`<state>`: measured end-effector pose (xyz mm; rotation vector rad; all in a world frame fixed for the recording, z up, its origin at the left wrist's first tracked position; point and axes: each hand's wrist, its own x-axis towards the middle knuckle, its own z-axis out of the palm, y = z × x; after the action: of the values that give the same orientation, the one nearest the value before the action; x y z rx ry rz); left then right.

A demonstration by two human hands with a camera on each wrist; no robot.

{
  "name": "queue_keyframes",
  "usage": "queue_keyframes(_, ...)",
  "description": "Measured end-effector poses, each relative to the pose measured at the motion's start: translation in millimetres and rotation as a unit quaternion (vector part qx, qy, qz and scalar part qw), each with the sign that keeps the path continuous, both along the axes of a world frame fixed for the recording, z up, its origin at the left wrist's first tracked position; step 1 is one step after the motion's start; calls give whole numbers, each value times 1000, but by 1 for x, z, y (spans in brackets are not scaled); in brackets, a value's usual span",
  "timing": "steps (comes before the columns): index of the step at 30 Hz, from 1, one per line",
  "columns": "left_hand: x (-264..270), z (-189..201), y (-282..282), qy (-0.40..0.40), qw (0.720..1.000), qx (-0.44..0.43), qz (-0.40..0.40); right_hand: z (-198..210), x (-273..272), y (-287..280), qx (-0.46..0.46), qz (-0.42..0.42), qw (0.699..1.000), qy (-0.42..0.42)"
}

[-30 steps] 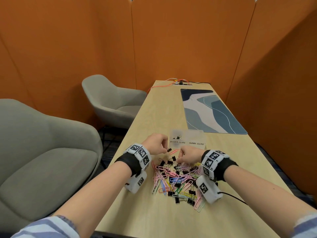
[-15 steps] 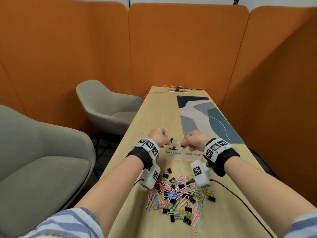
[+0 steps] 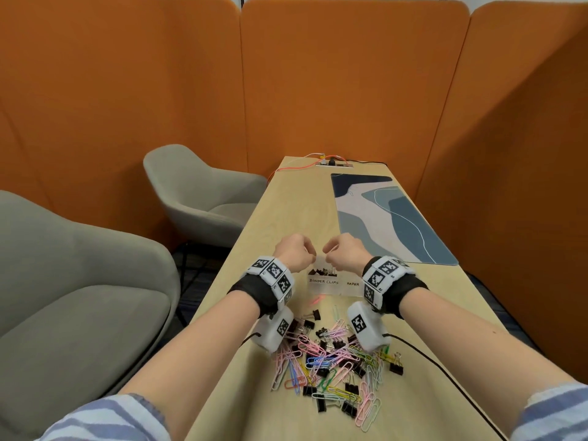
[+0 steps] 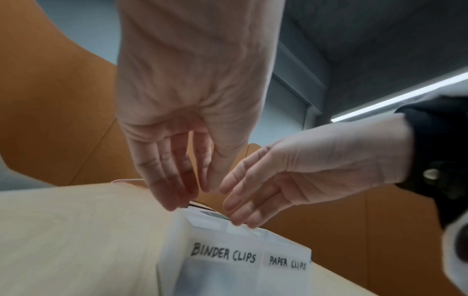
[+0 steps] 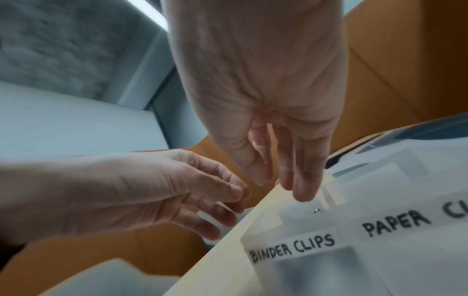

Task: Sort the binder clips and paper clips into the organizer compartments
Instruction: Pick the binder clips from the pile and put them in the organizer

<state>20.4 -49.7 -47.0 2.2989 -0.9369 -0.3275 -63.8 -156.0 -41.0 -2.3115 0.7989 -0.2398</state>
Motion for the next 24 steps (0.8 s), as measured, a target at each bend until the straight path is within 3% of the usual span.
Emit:
queue_keyframes(3,-4,-5,23,0,996,65,-68,-4,-16,18,-75,104,991,27)
queue_keyframes(7,-15,-15,49,11,968,184,-170,-21,-30,36,-128,226,957,131)
queue_keyframes(16,-39,-27,63,-69,957,230,-163,-46,-37,63,-249,249,922,159)
queue_keyframes(20,-42,-29,64,-80,959,224,-158,-42,-41,61,-231,260,925,153)
queue_keyframes(24,-42,-27,66,-76,962,218,-148,-34,-45,55,-88,210,966,120)
